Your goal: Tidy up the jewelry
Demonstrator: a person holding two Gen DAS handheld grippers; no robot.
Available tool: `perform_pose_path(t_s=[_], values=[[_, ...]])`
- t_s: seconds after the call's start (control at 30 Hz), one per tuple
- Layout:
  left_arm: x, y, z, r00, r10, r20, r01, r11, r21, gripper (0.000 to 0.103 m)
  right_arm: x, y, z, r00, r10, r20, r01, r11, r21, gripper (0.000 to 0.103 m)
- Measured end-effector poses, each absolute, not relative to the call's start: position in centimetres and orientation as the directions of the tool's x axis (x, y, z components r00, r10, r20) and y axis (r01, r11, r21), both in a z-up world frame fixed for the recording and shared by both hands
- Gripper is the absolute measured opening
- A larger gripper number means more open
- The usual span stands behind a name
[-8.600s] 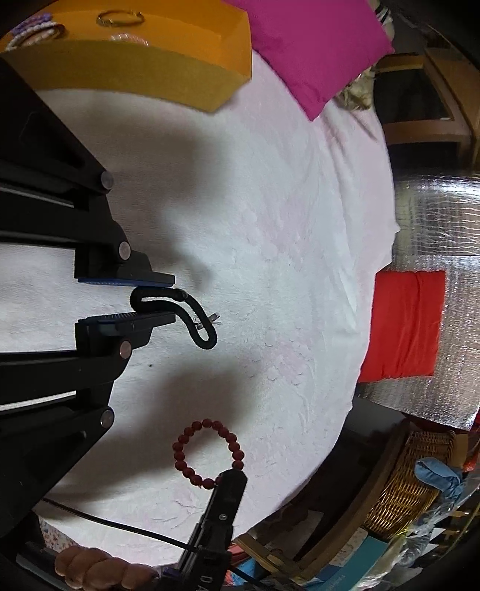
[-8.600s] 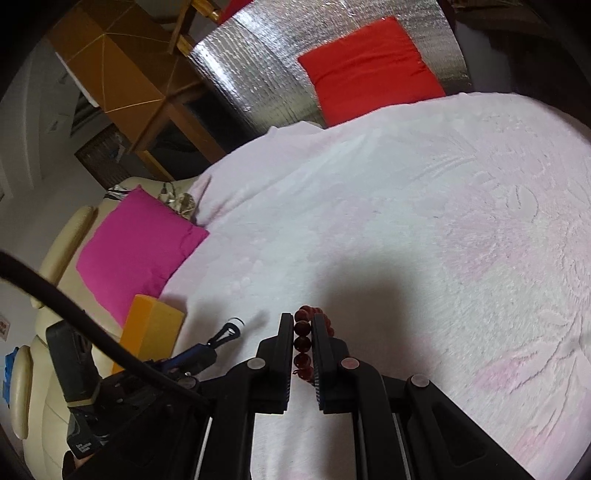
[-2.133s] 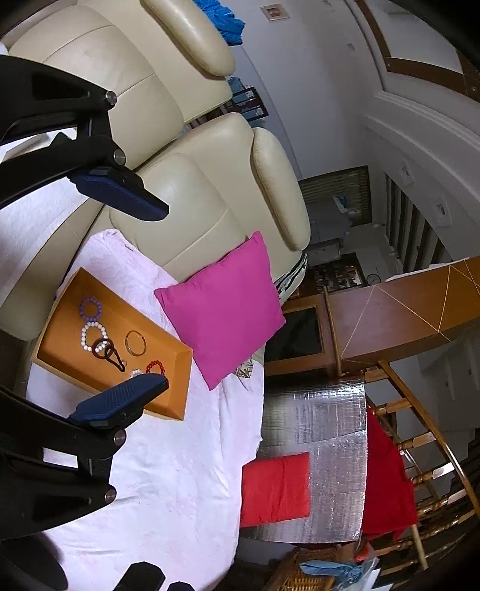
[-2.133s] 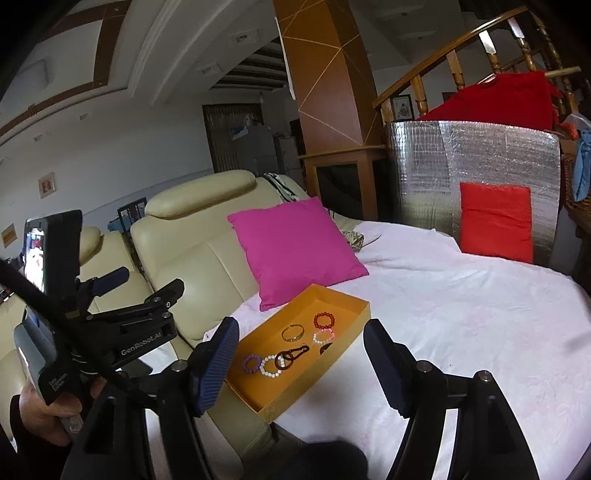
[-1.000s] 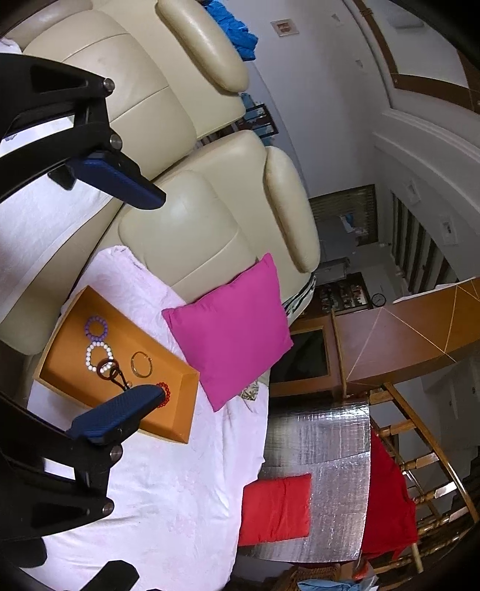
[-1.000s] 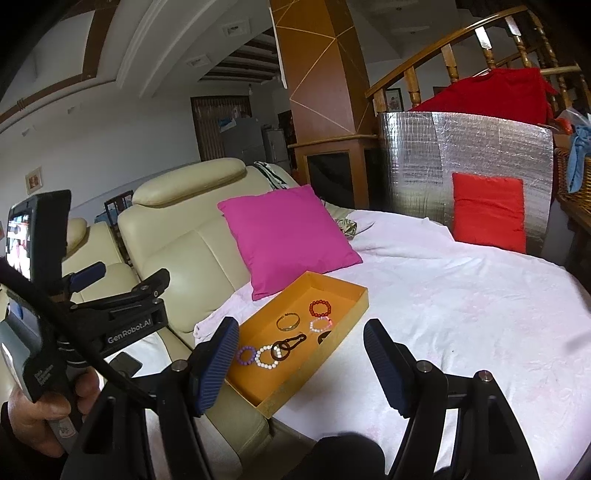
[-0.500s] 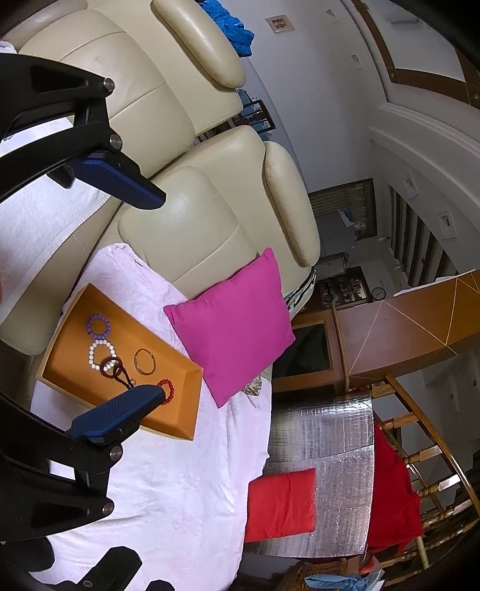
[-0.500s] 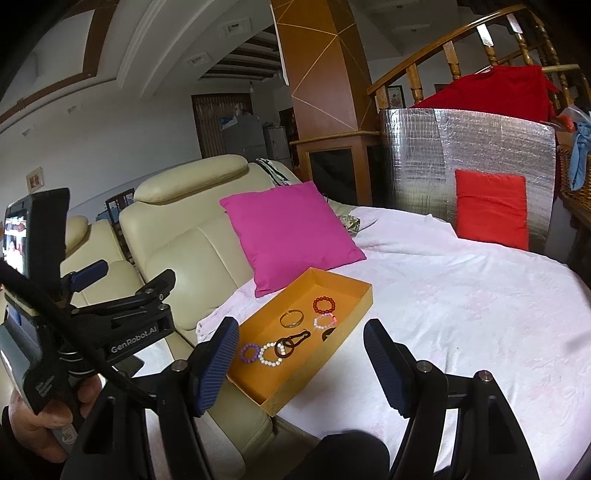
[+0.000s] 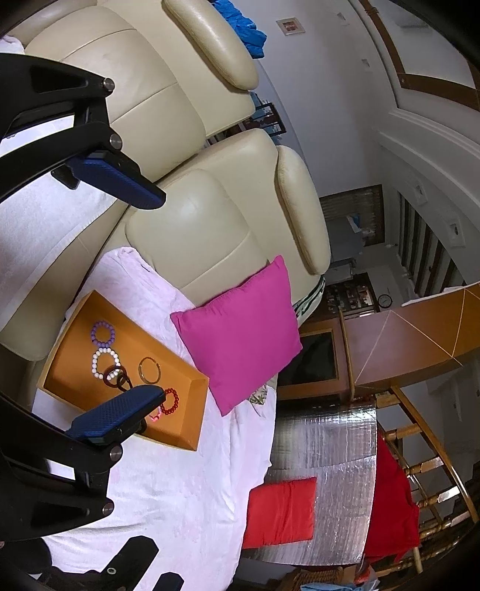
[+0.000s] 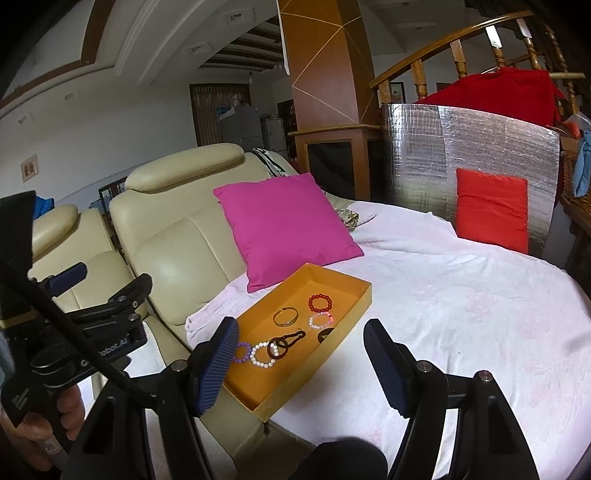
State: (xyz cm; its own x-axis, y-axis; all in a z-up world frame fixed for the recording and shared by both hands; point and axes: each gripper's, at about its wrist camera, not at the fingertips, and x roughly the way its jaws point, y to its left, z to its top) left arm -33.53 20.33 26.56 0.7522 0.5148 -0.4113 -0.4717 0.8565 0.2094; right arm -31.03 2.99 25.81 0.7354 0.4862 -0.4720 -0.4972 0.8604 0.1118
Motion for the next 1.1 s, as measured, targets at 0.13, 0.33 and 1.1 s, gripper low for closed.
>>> perform_pose_path(t_s=[0.13, 0.33, 1.1], values=[[-33.4, 21.0, 26.2, 0.748, 0.516, -0.418, -0.476, 0.855, 0.203, 0.096, -30.7, 3.8, 25.6, 0.732, 0.488, -0.476, -0.501, 0.858, 0.109, 0.074], [-33.3, 21.7, 25.9, 0.748, 0.512, -0.422, -0.477, 0.857, 0.194, 0.096, -30.6, 4.4, 25.4, 0.728, 0.488, -0.481, -0.504, 0.857, 0.107, 0.074], [-30.9, 22.7, 25.2, 0.715, 0.534, -0.451, -0.490, 0.843, 0.221, 0.096, -26.9, 6.6, 24.6, 0.694, 0.516, -0.502, -0.528, 0.839, 0.132, 0.074]])
